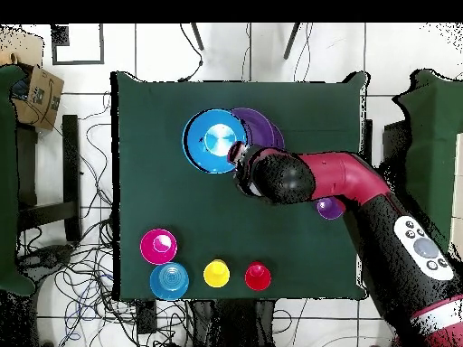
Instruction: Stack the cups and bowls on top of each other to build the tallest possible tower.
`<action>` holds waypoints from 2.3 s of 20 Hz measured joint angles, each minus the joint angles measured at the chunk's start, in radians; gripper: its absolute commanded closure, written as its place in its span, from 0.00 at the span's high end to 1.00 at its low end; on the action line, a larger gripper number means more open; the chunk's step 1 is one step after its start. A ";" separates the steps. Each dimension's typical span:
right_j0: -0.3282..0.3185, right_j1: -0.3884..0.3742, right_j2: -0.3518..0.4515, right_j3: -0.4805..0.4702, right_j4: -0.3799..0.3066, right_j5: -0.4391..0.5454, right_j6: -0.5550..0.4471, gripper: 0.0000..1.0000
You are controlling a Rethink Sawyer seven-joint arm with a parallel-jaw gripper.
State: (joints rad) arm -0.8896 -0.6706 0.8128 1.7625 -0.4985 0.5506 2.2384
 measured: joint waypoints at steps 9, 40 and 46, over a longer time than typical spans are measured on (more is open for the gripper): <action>-0.018 0.000 -0.003 0.004 0.012 0.000 0.000 0.00; -0.039 0.000 -0.010 0.014 0.019 0.000 0.000 1.00; -0.041 -0.004 -0.009 0.017 0.024 0.000 0.000 1.00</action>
State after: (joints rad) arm -0.9305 -0.6743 0.8039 1.7796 -0.4740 0.5506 2.2384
